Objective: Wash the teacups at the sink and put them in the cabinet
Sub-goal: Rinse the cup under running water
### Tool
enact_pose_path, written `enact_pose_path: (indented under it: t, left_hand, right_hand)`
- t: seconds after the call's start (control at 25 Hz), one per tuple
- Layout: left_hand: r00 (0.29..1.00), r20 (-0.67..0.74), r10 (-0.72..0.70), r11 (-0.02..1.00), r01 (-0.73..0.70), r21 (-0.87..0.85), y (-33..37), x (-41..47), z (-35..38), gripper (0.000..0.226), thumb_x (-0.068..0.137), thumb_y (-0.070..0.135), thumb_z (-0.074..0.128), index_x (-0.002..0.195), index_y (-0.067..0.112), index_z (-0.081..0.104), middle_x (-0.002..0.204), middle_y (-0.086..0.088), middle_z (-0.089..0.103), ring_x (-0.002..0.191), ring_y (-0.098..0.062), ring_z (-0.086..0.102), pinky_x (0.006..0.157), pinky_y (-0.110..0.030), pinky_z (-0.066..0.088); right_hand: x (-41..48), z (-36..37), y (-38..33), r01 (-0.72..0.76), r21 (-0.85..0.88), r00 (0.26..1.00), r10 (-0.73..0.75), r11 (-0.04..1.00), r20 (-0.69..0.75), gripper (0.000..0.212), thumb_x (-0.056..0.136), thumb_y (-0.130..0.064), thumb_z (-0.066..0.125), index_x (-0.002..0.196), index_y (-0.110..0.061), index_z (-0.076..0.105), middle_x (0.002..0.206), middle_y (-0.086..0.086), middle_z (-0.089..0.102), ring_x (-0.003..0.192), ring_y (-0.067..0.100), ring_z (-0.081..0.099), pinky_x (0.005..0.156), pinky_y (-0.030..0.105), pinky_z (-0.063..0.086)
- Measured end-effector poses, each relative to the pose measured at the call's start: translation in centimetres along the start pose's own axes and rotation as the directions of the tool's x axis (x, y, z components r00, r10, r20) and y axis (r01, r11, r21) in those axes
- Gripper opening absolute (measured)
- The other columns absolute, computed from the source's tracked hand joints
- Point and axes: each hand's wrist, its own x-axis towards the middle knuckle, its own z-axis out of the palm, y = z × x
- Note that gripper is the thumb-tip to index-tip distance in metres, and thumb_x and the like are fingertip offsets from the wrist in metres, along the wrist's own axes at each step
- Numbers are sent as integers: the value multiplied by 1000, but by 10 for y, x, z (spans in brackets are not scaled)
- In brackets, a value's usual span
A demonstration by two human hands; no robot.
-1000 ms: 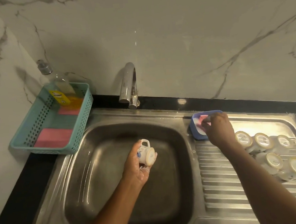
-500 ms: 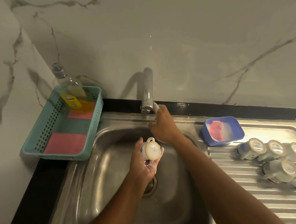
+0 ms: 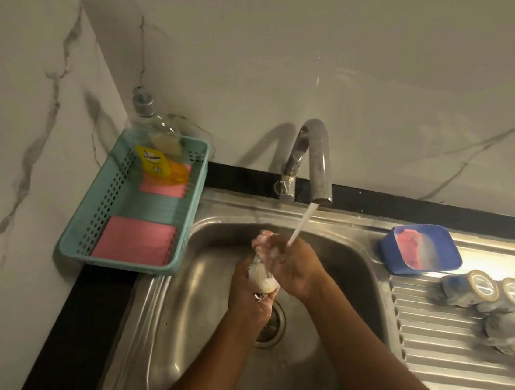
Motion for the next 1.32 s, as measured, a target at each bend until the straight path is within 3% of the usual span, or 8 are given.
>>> enact_pose_path:
  t: [0.12, 0.28, 0.44, 0.64, 0.76, 0.88, 1.04, 1.32]
  left_hand:
    - [997, -73, -27, 999, 25, -36, 2, 9, -20, 21, 88, 26, 66, 99, 8, 66, 80, -10, 71, 74, -22, 69, 63, -30, 58]
    - [995, -100, -5, 997, -3, -78, 3, 23, -34, 36, 89, 29, 69, 116, 6, 64, 100, -17, 71, 88, -28, 70, 74, -39, 61]
    - [991, -133, -15, 997, 4, -78, 3, 31, -38, 44, 85, 28, 72, 123, 8, 63, 116, -18, 66, 105, -32, 65, 63, -39, 62]
    - [987, -158, 5, 997, -18, -79, 4, 32, -40, 36, 85, 23, 73, 117, 7, 64, 115, -16, 67, 103, -31, 66, 70, -43, 61]
    - [988, -157, 11, 997, -24, -80, 3, 32, -40, 39, 85, 23, 74, 119, 6, 64, 116, -17, 67, 108, -33, 66, 67, -41, 61]
    - [988, -154, -1, 998, -7, -56, 1, 29, -37, 42, 86, 27, 73, 121, 6, 64, 110, -16, 67, 94, -29, 68, 57, -35, 60]
    - [985, -172, -31, 997, 17, -80, 0, 23, -32, 36, 88, 30, 73, 113, 7, 62, 101, -16, 66, 83, -27, 68, 54, -35, 61]
    - [984, -170, -44, 998, 37, -45, -1, 28, -36, 38, 87, 33, 73, 113, 7, 63, 99, -17, 67, 79, -26, 67, 52, -31, 57]
  right_hand:
    - [28, -2, 10, -86, 99, 996, 87, 991, -10, 20, 92, 8, 51, 109, 12, 61, 96, 25, 64, 80, 32, 70, 83, 34, 59]
    - [49, -3, 14, -95, -248, 995, 90, 964, -29, 20, 96, 7, 45, 93, 9, 64, 89, 23, 65, 75, 26, 66, 69, 31, 60]
    - [66, -4, 5, -89, -608, 995, 39, 789, -95, 23, 102, 2, 44, 109, 8, 65, 94, 21, 73, 79, 23, 69, 80, 33, 59]
    - [51, 4, 0, 27, -991, 967, -254, 130, -7, 24, 99, -6, 56, 118, 7, 60, 111, 9, 62, 100, 25, 58, 85, 28, 48]
    - [33, -13, 3, 163, -952, 887, -385, -258, 256, 27, 102, -15, 54, 126, -5, 59, 113, 7, 63, 108, 20, 64, 83, 23, 49]
    - [22, -32, 12, 312, -757, 837, -211, -574, 504, 35, 95, -5, 63, 129, -12, 62, 130, 8, 61, 117, 20, 63, 101, 32, 53]
    - [15, -38, 17, 392, -796, 743, -351, -462, 570, 37, 94, 0, 61, 131, -8, 62, 125, 12, 66, 112, 25, 67, 97, 35, 56]
    - [12, -38, 23, 266, -817, 798, -358, -512, 484, 56, 93, 0, 55, 145, -19, 50, 147, 2, 50, 139, 27, 44, 114, 38, 41]
